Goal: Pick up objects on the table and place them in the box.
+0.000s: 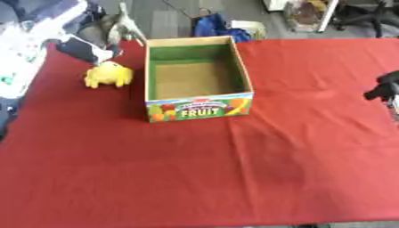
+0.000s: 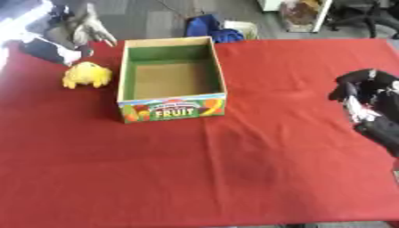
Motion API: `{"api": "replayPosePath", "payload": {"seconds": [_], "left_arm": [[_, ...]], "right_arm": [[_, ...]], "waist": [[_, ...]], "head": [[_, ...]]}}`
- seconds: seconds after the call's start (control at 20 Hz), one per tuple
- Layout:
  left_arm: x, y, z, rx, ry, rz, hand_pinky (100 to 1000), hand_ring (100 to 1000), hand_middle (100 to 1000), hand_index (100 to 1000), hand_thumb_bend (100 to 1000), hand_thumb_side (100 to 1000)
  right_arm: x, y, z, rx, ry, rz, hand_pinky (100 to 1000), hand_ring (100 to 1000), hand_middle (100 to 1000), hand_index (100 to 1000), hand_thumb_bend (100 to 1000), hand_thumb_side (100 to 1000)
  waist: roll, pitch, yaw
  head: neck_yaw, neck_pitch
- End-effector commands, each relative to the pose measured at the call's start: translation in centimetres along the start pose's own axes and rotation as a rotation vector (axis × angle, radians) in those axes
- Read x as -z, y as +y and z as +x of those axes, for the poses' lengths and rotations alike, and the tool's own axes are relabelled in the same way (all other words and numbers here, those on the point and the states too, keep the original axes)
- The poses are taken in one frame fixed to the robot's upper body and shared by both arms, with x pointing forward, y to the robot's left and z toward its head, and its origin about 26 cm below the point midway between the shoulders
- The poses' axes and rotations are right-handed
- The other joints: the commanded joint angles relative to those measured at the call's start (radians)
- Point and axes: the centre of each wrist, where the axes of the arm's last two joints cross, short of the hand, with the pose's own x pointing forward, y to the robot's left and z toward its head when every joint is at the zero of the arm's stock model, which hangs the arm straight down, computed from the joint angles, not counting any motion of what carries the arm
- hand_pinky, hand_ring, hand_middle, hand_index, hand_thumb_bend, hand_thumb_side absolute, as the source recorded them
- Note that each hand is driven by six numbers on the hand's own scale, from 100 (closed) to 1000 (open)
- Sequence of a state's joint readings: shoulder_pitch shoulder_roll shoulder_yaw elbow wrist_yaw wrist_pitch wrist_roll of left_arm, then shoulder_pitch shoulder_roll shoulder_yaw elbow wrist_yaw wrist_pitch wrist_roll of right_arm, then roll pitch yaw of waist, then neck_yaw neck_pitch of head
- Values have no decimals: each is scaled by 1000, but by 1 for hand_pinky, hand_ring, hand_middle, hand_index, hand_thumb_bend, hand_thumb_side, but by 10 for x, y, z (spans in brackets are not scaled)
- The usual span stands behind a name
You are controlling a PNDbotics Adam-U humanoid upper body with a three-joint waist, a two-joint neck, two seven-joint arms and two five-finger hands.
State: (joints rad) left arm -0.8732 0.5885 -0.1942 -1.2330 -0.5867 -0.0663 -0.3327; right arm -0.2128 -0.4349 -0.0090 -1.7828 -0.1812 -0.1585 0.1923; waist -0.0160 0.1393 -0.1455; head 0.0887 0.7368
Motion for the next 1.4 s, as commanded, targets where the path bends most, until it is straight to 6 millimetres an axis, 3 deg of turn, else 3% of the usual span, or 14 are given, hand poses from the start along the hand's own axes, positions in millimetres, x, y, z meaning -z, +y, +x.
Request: {"api": "replayPosePath", "payload": {"seconds": [0.05, 0.35, 0.75, 1.1, 1.4], "left_arm": [[18, 4, 14, 29, -39, 21, 537, 354, 292, 452, 161, 159], [44, -25, 27, 43, -56, 0, 541, 367, 303, 462, 172, 158], [57, -62, 30, 47, -51, -42, 565, 430, 376, 522, 245, 155], [54, -76, 26, 90, -64, -199, 639, 572, 549, 676, 482, 147], [51, -67, 26, 115, -81, -257, 680, 628, 637, 724, 690, 112]], "right_arm": [[7, -2, 7, -12, -28, 22, 654, 549, 493, 646, 100, 288], [13, 3, 9, 3, -45, 57, 655, 549, 492, 645, 100, 292], [18, 7, 11, 9, -59, 82, 655, 549, 491, 644, 100, 293], [17, 7, 11, 8, -59, 82, 654, 548, 490, 642, 100, 292], [17, 6, 10, 6, -59, 82, 654, 548, 489, 642, 100, 291]], "waist": [[-2, -12, -12], [-1, 1, -53], [0, 15, -84], [-1, 18, -84], [0, 18, -79]], "head": [[14, -17], [42, -39], [62, -58], [63, -57], [57, -56]]}}
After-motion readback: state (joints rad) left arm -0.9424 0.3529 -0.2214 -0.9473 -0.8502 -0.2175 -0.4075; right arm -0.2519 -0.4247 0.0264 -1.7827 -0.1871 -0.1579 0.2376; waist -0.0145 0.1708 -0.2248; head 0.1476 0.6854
